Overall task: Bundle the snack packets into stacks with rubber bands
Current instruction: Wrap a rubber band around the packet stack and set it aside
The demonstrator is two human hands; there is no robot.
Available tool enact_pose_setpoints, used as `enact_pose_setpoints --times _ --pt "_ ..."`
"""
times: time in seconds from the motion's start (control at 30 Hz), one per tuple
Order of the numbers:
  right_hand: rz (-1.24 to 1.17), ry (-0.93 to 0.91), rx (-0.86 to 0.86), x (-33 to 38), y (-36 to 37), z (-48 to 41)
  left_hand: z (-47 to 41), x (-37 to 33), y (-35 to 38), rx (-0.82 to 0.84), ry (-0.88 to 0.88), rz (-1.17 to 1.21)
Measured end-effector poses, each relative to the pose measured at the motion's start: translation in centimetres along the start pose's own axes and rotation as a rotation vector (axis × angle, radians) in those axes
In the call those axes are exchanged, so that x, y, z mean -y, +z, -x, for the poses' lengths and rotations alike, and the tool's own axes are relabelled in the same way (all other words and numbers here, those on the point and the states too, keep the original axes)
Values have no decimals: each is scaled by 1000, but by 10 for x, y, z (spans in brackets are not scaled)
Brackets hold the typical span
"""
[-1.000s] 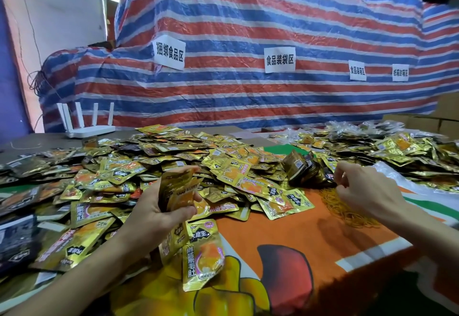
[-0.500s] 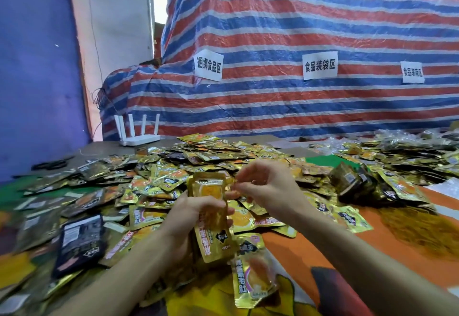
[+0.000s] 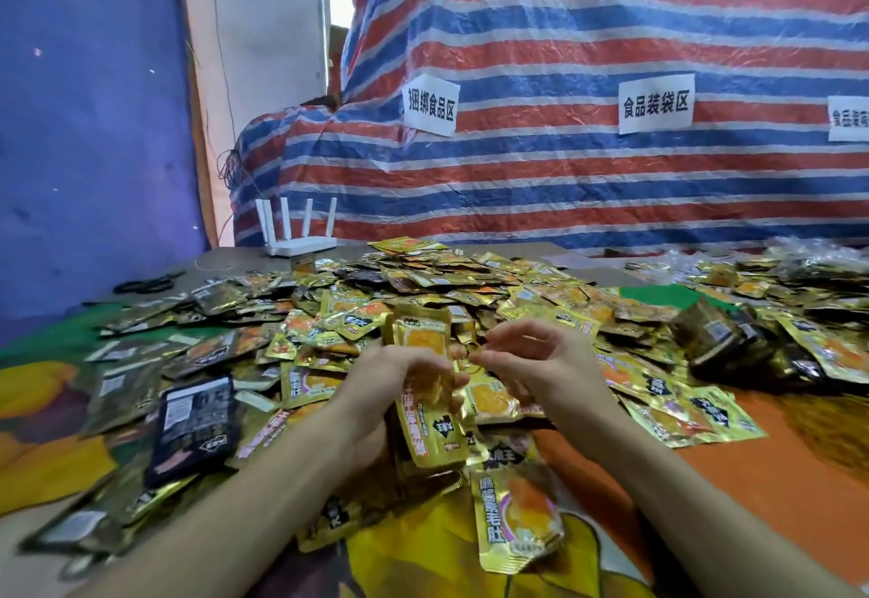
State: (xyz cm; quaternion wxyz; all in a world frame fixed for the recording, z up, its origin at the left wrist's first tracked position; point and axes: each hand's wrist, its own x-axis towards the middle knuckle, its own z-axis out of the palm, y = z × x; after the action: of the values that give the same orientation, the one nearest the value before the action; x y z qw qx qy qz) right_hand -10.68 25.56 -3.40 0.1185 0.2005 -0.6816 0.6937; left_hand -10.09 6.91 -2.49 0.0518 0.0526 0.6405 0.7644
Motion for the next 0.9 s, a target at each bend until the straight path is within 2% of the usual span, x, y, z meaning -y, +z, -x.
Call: enact_pose_setpoints --times 0.07,0.27,0.37,0.47,0.6,0.7,0.83,0.9 --pt "9 1 34 0 0 0 1 -1 1 20 -5 -7" --pt "129 -20 -104 -2 -1 -1 0 -1 0 68 -23 48" --pt "192 15 61 -1 -2 0 4 -5 -2 259 -137 107" --pt "-52 148 271 5 -6 -1 3 -8 -8 402 -170 226" --pt "-399 222 350 13 -12 -2 -1 -10 -15 482 -165 321" --pt "-602 241 347 18 -11 -1 -1 -8 -13 541 -179 344" --pt "-988 231 244 23 -12 1 -1 -9 -9 637 -150 384" --pt "-1069 230 275 22 -13 1 -1 -7 -6 696 -152 414"
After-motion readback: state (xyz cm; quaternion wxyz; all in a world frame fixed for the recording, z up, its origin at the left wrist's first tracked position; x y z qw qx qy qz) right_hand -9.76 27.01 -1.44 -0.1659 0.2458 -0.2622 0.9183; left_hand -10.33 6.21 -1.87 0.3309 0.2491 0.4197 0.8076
